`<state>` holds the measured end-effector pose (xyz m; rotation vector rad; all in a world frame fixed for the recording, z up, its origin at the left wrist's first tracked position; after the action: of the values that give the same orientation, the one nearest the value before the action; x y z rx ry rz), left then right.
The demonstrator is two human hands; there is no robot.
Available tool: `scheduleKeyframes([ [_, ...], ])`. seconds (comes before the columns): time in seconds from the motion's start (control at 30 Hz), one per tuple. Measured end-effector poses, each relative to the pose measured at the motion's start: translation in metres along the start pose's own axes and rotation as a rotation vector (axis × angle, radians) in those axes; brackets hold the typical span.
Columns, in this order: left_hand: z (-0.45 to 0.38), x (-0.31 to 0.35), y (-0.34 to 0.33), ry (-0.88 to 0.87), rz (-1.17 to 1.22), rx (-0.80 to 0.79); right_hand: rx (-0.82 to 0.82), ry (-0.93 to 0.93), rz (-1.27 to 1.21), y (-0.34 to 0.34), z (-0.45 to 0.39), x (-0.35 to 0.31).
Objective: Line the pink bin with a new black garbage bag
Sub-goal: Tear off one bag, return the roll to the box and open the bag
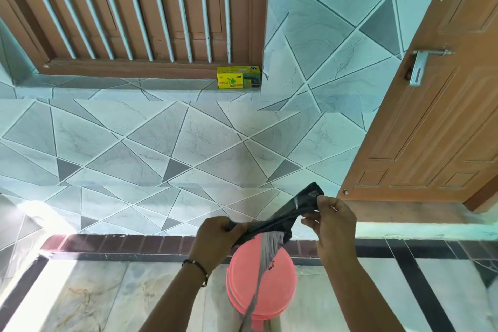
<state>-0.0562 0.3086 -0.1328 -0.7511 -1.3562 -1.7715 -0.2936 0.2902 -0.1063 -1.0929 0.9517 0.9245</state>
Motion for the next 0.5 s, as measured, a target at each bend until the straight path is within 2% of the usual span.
scheduleKeyframes([
  [0.07, 0.001, -0.004, -0.010, 0.046, -0.241, -0.072, -0.024, 0.035, 0.032, -0.003, -0.001, -0.004],
  [0.1, 0.004, -0.002, -0.013, 0.041, -0.270, -0.073, -0.059, 0.044, 0.071, -0.006, -0.001, -0.007],
  [0.2, 0.009, 0.020, -0.018, -0.166, -0.154, -0.033, -0.185, 0.062, 0.177, -0.019, 0.000, -0.008],
  [0.27, 0.011, 0.041, -0.030, -0.251, -0.106, -0.126, -0.233, 0.071, 0.218, -0.027, 0.003, -0.006],
  [0.33, 0.008, 0.049, -0.042, -0.287, -0.161, -0.163, -0.270, 0.080, 0.225, -0.032, 0.004, -0.005],
  [0.4, 0.003, 0.049, -0.045, -0.284, -0.246, -0.128, -0.303, 0.079, 0.222, -0.033, 0.004, -0.006],
  [0.5, 0.001, 0.046, -0.039, -0.232, -0.242, -0.053, -0.362, 0.029, 0.226, -0.033, 0.005, -0.005],
])
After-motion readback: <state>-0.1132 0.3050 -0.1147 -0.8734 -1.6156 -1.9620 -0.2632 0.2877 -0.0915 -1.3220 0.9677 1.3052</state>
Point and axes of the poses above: each hand's wrist, its own z-axis away from the middle knuckle, its own y-axis out of the back of the hand, x = y × z, the point moved 6 cm from there along -z, towards the middle knuckle, and after that the axes turned 14 degrees about -x, right-handed, at the moved point
